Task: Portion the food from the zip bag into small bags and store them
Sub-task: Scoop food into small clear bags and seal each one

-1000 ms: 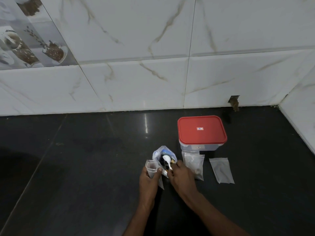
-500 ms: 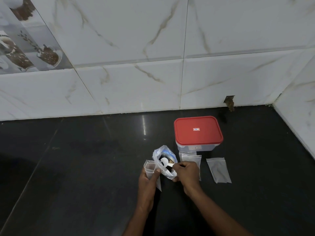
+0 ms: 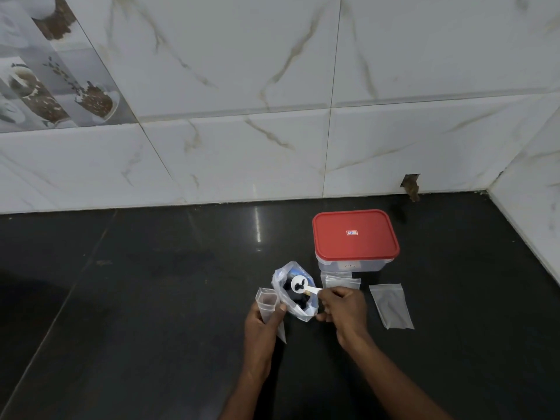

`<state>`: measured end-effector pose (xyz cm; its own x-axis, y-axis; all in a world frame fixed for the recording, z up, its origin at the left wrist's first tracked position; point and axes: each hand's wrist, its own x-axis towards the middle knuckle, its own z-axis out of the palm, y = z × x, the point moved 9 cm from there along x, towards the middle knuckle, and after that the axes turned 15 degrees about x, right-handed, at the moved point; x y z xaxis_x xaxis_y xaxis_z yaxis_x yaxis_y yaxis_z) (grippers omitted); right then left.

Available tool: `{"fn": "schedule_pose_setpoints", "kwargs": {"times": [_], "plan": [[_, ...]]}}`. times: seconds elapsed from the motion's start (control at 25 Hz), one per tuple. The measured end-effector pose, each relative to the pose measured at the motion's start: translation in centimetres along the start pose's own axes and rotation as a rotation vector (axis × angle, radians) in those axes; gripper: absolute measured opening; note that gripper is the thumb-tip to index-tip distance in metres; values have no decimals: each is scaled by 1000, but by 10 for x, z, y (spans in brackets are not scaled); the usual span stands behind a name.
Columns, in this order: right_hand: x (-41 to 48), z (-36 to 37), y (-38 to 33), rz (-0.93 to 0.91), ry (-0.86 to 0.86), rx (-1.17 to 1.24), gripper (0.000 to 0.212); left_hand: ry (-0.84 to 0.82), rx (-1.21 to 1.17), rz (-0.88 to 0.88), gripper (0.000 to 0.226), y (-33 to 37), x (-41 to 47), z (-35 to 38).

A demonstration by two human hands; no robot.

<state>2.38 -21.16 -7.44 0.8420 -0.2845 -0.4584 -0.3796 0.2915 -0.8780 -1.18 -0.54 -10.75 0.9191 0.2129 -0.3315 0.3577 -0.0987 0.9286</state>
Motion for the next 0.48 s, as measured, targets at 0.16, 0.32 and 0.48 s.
{"fn": "schedule_pose_setpoints", "kwargs": {"times": [0.16,0.32,0.48], "plan": [[-26,17,-43,-385,-138,-233,13,59,105,32,22,3,1,-7],[-72,46,-58,-934,-320,-533,2,87,184,35,41,7,1,-8],[-99,62,-28,-1245,-459,-925,12,89,227,7,31,5,1,-10]]}}
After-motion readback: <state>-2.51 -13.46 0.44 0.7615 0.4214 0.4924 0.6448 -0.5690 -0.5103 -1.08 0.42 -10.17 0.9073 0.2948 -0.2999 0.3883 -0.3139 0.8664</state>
